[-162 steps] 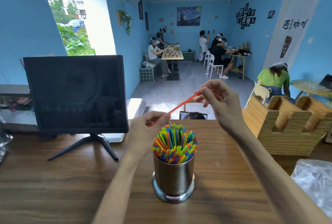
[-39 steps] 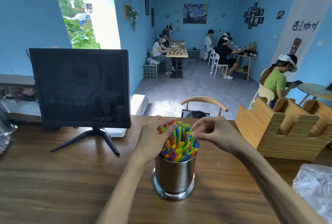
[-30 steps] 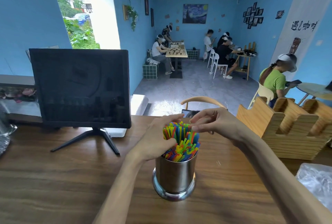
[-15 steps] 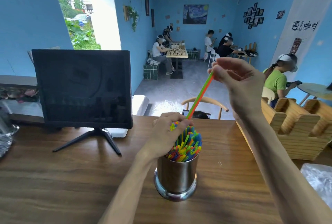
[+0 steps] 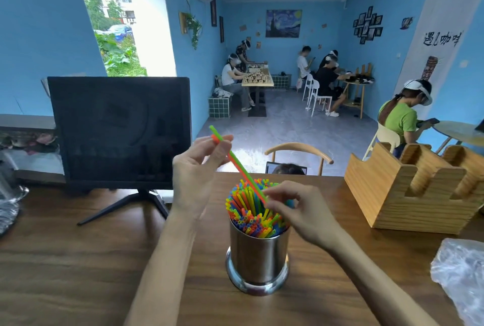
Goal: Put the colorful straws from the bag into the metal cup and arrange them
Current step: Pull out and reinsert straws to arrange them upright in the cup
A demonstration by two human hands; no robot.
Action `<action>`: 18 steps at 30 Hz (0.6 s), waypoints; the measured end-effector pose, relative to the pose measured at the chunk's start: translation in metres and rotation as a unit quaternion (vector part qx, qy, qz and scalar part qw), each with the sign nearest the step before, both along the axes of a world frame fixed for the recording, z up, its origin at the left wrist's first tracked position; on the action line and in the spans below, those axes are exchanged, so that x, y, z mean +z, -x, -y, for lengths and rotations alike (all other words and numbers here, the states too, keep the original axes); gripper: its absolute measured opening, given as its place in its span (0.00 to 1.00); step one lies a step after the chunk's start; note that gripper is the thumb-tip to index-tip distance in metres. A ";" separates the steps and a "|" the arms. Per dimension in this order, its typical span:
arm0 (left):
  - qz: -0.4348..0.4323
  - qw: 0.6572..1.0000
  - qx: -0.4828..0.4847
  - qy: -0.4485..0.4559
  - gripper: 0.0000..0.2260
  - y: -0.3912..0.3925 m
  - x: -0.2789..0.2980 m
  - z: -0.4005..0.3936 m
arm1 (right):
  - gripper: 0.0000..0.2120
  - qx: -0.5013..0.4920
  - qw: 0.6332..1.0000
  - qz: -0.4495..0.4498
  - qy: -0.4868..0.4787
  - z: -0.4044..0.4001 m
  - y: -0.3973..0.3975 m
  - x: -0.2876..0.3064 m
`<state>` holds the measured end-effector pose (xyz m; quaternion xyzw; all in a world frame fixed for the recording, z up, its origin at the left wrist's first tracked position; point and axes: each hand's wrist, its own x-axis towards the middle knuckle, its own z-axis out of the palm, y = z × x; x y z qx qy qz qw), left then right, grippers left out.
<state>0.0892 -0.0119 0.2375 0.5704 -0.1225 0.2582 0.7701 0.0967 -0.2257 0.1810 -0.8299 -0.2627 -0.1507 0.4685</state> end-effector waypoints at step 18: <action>-0.021 0.899 0.088 -0.429 0.06 -0.009 -0.070 0.017 | 0.39 0.138 0.969 -0.206 -0.008 0.037 -0.013 -0.019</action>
